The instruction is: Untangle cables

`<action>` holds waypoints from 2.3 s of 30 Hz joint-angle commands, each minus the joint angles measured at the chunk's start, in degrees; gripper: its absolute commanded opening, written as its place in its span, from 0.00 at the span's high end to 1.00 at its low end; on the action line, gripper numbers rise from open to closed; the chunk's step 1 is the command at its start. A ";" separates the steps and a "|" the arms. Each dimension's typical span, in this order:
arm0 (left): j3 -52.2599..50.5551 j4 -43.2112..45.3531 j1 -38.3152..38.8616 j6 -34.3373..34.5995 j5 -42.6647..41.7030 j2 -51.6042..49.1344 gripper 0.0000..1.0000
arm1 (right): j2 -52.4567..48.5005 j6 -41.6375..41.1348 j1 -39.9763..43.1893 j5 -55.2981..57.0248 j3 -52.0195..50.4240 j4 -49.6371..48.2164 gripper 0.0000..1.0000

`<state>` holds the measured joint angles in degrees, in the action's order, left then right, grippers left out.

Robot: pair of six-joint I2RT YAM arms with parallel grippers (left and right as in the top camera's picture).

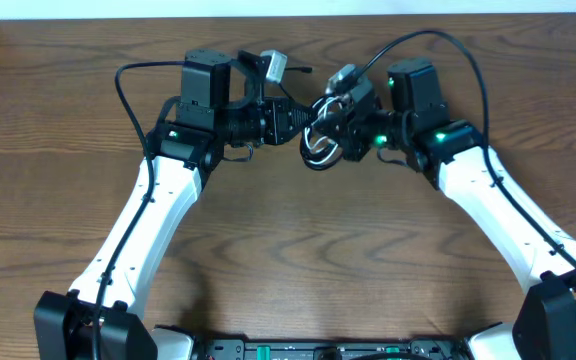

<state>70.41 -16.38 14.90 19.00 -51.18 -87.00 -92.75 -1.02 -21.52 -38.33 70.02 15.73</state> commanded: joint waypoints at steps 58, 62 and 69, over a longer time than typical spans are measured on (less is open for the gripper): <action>0.70 5.40 0.92 59.28 30.27 0.20 0.93 | -2.34 -18.51 -0.11 6.69 0.35 5.68 0.37; 0.70 5.35 0.92 62.95 31.50 0.20 0.93 | -3.78 -20.24 -2.14 6.71 0.35 3.69 0.37; 0.70 5.38 0.92 71.08 32.74 0.20 0.92 | -4.39 -22.38 -4.94 15.45 0.35 2.93 0.41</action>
<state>70.41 -11.49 16.16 84.23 -19.38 -87.02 -96.73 -21.32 -25.19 -28.36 70.04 18.96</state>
